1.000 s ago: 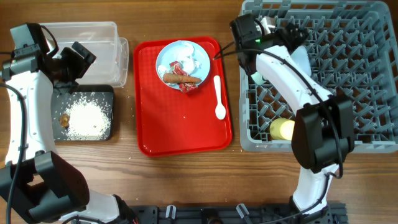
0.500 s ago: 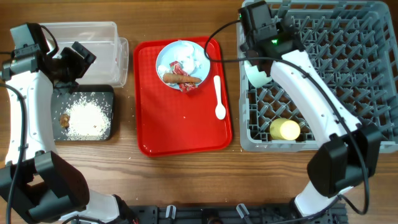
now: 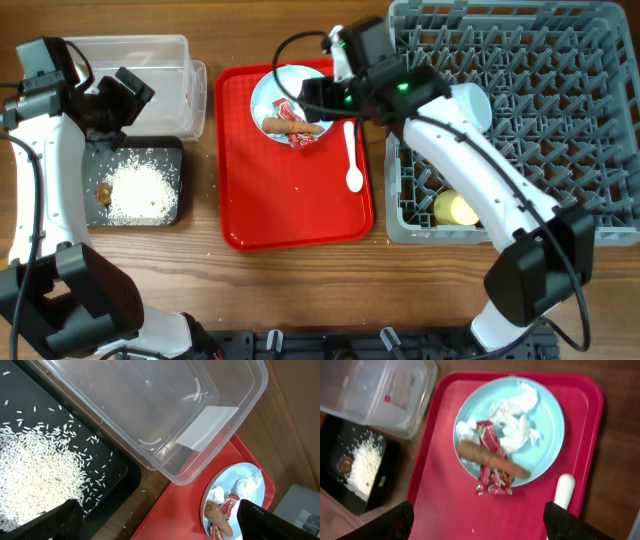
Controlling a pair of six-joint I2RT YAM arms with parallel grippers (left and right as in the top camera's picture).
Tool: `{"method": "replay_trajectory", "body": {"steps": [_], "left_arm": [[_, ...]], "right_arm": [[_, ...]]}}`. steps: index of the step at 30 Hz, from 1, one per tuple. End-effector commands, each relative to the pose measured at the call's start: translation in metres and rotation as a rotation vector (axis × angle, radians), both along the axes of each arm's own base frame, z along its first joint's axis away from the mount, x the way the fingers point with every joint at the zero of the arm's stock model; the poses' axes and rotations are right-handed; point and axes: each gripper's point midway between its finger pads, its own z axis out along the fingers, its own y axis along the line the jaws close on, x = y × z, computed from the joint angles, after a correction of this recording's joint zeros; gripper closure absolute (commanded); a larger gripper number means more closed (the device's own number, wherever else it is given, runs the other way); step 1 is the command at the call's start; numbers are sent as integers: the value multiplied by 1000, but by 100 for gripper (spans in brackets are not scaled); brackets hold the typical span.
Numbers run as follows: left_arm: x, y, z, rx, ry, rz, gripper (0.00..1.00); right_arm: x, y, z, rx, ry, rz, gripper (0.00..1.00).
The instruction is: Sort waste into correct bins and load items into the dishwasher rack
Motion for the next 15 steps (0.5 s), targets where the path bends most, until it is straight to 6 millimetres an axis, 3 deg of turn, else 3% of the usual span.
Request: {"method": "replay_trajectory", "body": {"steps": [1,5,7,10,15], "left_arm": [[1,4,12,19,-29,3,0],[2,4,12,19,-30,3,0],[2,4,12,19,-30,3,0],[4,4,13,22,-40,4,0],[1,3,11,17,-28,3,0]], "right_arm": [[8,-10,-14,-77,-8,-97,19],[13,-14,-26,-90,13,-153,27],[5,-18,-49,-102,114,-220,35],[-7,-25,-79,-157,225,-251,37],[-4,-20,-81,-138,217,-237,37]]}}
